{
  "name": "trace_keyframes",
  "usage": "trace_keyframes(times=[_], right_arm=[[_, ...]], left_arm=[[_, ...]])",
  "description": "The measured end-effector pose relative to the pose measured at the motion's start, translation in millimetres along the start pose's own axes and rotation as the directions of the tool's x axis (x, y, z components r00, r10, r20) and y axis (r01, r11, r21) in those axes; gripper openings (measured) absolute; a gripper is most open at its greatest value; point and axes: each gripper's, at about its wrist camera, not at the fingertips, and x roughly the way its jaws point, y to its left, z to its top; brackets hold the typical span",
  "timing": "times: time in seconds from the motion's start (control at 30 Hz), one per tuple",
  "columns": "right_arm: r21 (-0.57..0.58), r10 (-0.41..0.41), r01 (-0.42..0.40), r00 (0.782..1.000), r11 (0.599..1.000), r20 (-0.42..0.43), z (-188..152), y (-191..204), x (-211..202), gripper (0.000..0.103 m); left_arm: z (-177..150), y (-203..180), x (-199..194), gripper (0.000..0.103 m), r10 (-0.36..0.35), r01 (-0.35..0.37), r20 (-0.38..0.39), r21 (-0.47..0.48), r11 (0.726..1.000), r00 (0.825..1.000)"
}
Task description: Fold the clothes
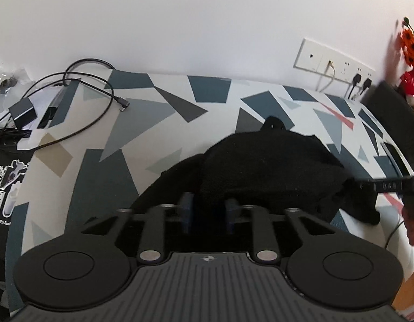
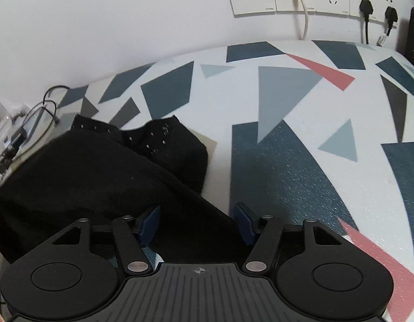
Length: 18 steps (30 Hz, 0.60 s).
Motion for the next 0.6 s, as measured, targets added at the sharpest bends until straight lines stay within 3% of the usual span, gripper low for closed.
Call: trace_keyframes(times=[0.03, 0.07, 0.27, 0.33, 0.37, 0.4, 0.43, 0.53, 0.6], right_arm=[[0.000, 0.011, -0.011, 1.000, 1.000, -0.001, -2, -2, -3, 0.050], [0.002, 0.021, -0.021, 1.000, 1.000, -0.002, -4, -6, -6, 0.048], [-0.007, -0.006, 0.006, 1.000, 1.000, 0.010, -18, -33, -21, 0.047], [-0.031, 0.000, 0.001, 1.000, 1.000, 0.012, -24, -35, -24, 0.041], [-0.051, -0.002, 0.002, 1.000, 0.999, 0.015, -28, -35, -25, 0.027], [-0.071, -0.008, 0.009, 1.000, 0.997, 0.012, -31, -34, -25, 0.009], [-0.072, -0.004, 0.004, 1.000, 0.997, 0.006, -34, -35, -26, 0.005], [-0.006, 0.112, -0.112, 0.994, 0.994, -0.001, -40, -42, -33, 0.002], [-0.046, 0.152, -0.152, 0.988, 0.987, 0.009, -46, -38, -40, 0.002]], left_arm=[[1, -1, -2, 0.061, 0.006, -0.006, 0.004, -0.004, 1.000, 1.000], [3, -2, -8, 0.065, 0.010, -0.010, 0.010, -0.008, 1.000, 1.000], [33, -7, -35, 0.067, 0.013, -0.010, 0.072, -0.033, 0.999, 0.997], [49, -7, -42, 0.071, -0.007, 0.015, 0.093, -0.083, 0.996, 0.996], [56, -11, -42, 0.072, -0.042, 0.052, 0.085, -0.122, 0.991, 0.995], [60, -19, -39, 0.075, -0.081, 0.089, 0.064, -0.137, 0.987, 0.995], [63, -28, -35, 0.078, -0.120, 0.126, 0.043, -0.153, 0.980, 0.992], [60, -78, -15, 0.092, -0.199, 0.188, -0.074, -0.133, 0.973, 0.977], [54, -112, 8, 0.092, -0.231, 0.212, -0.154, -0.127, 0.969, 0.961]])
